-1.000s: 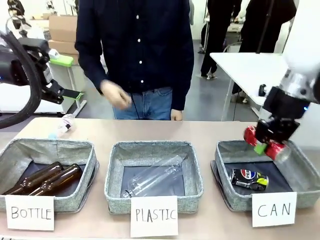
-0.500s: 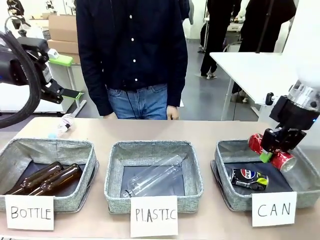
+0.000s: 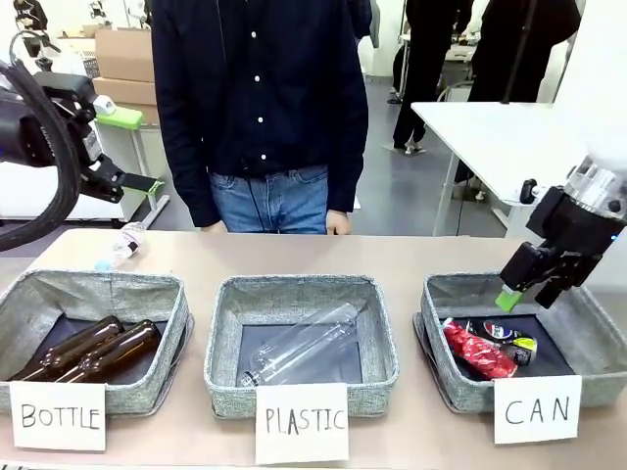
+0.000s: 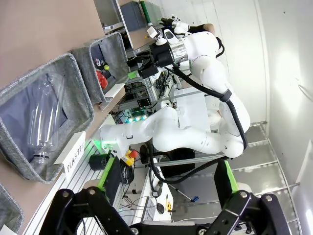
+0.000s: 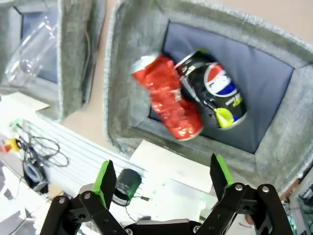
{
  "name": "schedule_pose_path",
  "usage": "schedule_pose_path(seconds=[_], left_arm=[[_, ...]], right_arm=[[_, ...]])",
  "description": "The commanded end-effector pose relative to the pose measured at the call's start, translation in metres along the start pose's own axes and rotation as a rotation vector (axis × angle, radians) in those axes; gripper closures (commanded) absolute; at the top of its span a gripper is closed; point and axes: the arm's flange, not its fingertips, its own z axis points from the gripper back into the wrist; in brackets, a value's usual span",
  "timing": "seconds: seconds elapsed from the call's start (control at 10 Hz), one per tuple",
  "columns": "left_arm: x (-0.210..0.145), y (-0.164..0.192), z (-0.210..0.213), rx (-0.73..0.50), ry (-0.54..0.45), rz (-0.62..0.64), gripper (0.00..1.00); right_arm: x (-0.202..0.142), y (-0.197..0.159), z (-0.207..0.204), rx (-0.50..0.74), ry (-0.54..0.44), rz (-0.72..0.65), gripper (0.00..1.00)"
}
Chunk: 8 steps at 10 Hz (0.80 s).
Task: Sort the can waste into the basket.
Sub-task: Pick up the can waste from the table and place it in the right Fabric basket.
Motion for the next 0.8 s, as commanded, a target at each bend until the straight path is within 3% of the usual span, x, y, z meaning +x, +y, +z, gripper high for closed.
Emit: schedule_pose_path(seconds=[0.0,0.2,0.3,0.5,0.6,0.7], left_arm=[[0.0,-0.003,-0.001,-0.02,-0.009,-0.003,0.0],[0.0,-0.003,-0.001,-0.02,-0.009,-0.003,0.0],[0.0,-0.003,-0.001,-0.02,-0.009,-0.003,0.0],[0.0,-0.003,-0.001,-0.02,-0.009,-0.003,0.0],[0.0,-0.003,-0.001,-0.02,-0.009,-0.003,0.0],[0.0,-0.003,-0.001,-0.02,-0.009,-0.003,0.0]], right_arm=[[-0.006,0.0,-0.006,0.06,-0.046,0.036,0.0],[-0.003,0.001,-0.004,0.124,-0.053,0.03,0.0],[-0.003,0.004,0.005,0.294,-0.106,0.021,0.0],[-0.006,0.021,0.033,0.873,-0.294,0.019,0.0],[-0.006,0.033,0.046,1.153,-0.283,-0.064,0.0],[-0.006,0.041,0.051,1.273,-0.334,-0.061,0.0]])
